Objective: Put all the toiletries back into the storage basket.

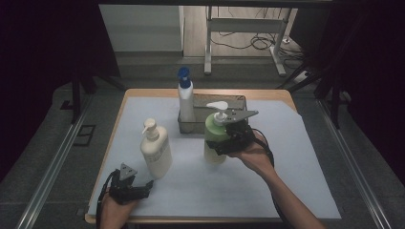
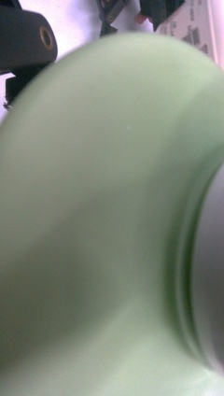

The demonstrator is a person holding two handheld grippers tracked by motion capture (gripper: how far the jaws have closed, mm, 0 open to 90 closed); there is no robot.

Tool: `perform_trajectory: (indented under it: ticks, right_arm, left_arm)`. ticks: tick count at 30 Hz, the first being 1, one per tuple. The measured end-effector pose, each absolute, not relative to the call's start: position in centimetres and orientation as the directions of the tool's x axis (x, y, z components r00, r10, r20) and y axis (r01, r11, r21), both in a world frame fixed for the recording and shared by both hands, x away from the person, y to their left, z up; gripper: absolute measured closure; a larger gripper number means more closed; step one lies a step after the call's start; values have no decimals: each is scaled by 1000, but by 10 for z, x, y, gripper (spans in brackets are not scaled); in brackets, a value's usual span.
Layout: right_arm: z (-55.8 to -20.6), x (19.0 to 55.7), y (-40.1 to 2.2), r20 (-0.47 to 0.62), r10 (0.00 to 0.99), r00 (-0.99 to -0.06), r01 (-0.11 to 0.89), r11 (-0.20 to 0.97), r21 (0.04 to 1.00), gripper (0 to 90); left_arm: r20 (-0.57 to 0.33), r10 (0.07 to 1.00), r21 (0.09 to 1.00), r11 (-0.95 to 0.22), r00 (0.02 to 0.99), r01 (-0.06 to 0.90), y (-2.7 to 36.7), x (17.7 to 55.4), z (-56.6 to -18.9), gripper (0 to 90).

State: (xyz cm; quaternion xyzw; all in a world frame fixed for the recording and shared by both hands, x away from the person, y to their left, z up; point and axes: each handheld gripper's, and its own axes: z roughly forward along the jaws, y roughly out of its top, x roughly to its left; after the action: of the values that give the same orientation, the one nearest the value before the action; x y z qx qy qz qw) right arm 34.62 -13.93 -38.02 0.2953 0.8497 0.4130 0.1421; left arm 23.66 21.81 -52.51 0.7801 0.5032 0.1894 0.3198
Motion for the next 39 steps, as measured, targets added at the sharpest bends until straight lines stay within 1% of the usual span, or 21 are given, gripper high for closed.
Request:
perform_trajectory:
  ticks: [15,23,39]
  right_arm:
    - [-357,368,-131,1,645,-764,395,466,792,127]
    - [-344,378,-126,-22,660,-751,383,462,800,127]
    - [-335,404,-115,-38,692,-720,392,451,802,127]
  left_arm:
    - [-27,906,690,-289,422,664,218,237,-525,122]
    - [-27,906,690,-289,423,663,218,237,-525,122]
    - [-29,906,691,-287,422,664,218,237,-525,122]
